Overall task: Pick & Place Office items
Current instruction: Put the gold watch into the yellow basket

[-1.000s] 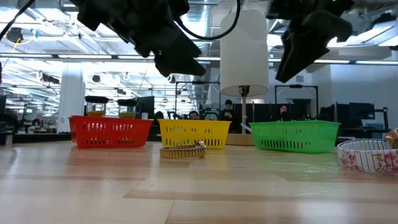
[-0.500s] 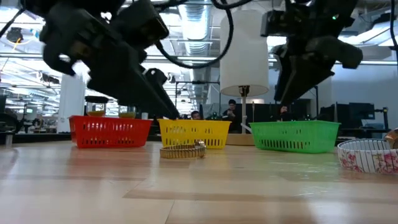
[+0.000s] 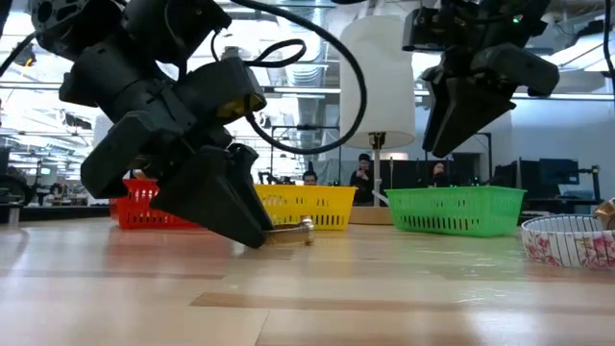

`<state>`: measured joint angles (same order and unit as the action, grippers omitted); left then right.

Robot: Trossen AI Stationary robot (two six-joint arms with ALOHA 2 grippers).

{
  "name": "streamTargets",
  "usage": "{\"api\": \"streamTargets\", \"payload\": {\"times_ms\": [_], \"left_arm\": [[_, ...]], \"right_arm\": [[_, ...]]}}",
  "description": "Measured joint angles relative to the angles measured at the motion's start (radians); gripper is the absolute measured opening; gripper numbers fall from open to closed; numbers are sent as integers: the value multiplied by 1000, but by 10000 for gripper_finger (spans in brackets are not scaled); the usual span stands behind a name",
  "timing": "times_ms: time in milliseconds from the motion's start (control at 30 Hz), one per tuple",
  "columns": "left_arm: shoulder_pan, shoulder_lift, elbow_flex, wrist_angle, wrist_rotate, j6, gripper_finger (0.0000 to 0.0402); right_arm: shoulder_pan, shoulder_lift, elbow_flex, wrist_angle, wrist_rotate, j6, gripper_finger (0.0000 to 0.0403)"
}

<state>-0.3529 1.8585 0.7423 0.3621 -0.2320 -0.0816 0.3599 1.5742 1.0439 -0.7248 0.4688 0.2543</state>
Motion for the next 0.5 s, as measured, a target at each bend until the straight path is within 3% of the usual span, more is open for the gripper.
{"api": "streamTargets", "payload": {"times_ms": [300, 500], "left_arm": [[17, -51, -4, -18, -4, -2, 17], [15, -98, -3, -15, -2, 29, 3]], "right_arm": [[0, 0, 0, -1, 0, 0, 171], [0, 0, 0, -1, 0, 0, 171]]}}
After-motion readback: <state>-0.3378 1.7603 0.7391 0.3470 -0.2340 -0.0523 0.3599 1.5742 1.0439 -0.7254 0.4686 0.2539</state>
